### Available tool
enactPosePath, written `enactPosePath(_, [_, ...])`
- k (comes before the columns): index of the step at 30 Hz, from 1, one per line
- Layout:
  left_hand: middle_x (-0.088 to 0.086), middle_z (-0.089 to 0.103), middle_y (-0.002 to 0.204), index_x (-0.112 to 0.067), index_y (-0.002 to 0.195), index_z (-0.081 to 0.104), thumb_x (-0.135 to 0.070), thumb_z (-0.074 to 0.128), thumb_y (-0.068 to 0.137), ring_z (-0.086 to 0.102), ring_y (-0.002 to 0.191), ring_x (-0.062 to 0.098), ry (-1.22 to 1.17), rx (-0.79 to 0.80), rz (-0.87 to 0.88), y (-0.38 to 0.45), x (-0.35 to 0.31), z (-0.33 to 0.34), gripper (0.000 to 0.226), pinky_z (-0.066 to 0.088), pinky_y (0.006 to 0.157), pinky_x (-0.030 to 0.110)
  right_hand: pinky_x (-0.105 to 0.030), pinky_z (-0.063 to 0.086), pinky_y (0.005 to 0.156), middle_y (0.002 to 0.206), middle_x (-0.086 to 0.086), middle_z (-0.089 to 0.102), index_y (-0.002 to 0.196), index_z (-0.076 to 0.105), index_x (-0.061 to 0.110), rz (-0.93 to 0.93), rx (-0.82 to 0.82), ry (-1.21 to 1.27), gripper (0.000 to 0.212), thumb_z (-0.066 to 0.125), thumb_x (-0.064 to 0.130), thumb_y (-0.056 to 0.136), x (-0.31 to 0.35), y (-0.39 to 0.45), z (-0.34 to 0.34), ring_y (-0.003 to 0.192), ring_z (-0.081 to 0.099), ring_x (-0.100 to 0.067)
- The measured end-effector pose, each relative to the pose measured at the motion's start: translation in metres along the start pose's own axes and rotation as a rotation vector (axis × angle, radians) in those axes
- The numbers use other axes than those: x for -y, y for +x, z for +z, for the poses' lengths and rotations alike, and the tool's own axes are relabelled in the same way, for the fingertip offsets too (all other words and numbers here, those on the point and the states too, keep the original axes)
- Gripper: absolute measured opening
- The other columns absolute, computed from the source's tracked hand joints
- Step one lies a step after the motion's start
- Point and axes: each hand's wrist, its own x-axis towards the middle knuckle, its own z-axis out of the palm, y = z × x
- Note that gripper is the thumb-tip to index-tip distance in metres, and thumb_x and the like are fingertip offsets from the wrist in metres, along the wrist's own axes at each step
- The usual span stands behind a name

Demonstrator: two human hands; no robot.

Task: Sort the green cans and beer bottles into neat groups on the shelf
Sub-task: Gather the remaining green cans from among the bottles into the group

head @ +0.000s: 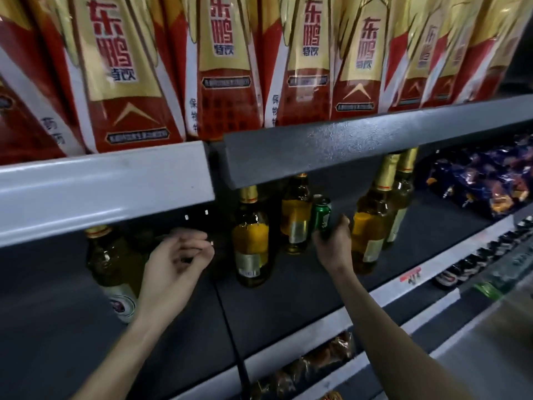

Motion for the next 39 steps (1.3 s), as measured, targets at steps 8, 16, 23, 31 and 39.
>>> enactPosePath(8, [0.009,0.075,0.097,-0.016,0.1,0.068,0.002,0.073,0.092,0.071,0.095,0.029,0.071,-0.115,-0.009,-0.012,0.005,0.021,0.021,0.055,0.085,0.041,-0.04,0.046,0.097,0.136,-0.022,0.057,0.146,0.039,-0.004,0.2,0.244,-0.017,0.057,0.063,0.019,0.099,-0.046,0.06,0.025,0.126,0.055,-0.04])
enactPosePath(16, [-0.003,0.077,0.093,-0.023,0.098,0.068,-0.004,0.075,0.092,0.073,0.096,0.023,0.109,-0.204,-0.075,-0.026,0.01,0.025,0.021,0.056,0.088,0.043,-0.045,0.046,0.106,0.135,-0.028,0.056,0.141,0.039,-0.004,0.135,0.119,0.045,0.073,0.082,0.008,0.082,-0.042,0.085,0.039,0.126,0.056,-0.041])
enactPosePath(23, [0.003,0.078,0.092,-0.02,0.1,0.069,-0.003,0.075,0.092,0.073,0.093,0.023,0.146,-0.242,-0.127,-0.034,0.014,0.021,0.02,0.057,0.086,0.045,-0.042,0.044,0.105,0.131,-0.028,0.057,0.133,0.043,-0.005,0.147,0.061,0.134,0.061,0.079,0.001,0.084,-0.042,0.081,0.045,0.124,0.057,-0.039])
enactPosePath(31, [-0.002,0.074,0.104,-0.031,0.106,0.062,-0.024,0.082,0.087,0.071,0.093,0.005,0.205,-0.267,-0.177,-0.03,0.03,0.024,0.029,0.055,0.085,0.031,-0.052,0.044,0.11,0.129,-0.021,0.055,0.134,0.037,0.001,0.169,0.064,0.195,0.068,0.082,0.011,0.084,-0.042,0.063,0.033,0.122,0.056,-0.036])
enactPosePath(39, [0.004,0.052,0.152,-0.022,0.154,0.039,-0.037,0.082,0.087,0.051,0.139,0.022,0.33,-0.322,-0.204,-0.02,0.046,0.022,0.081,0.042,0.111,0.034,-0.051,0.046,0.106,0.124,-0.021,0.059,0.132,0.035,-0.001,0.157,0.051,0.123,0.075,0.086,0.022,0.082,-0.039,0.044,0.023,0.12,0.059,-0.038])
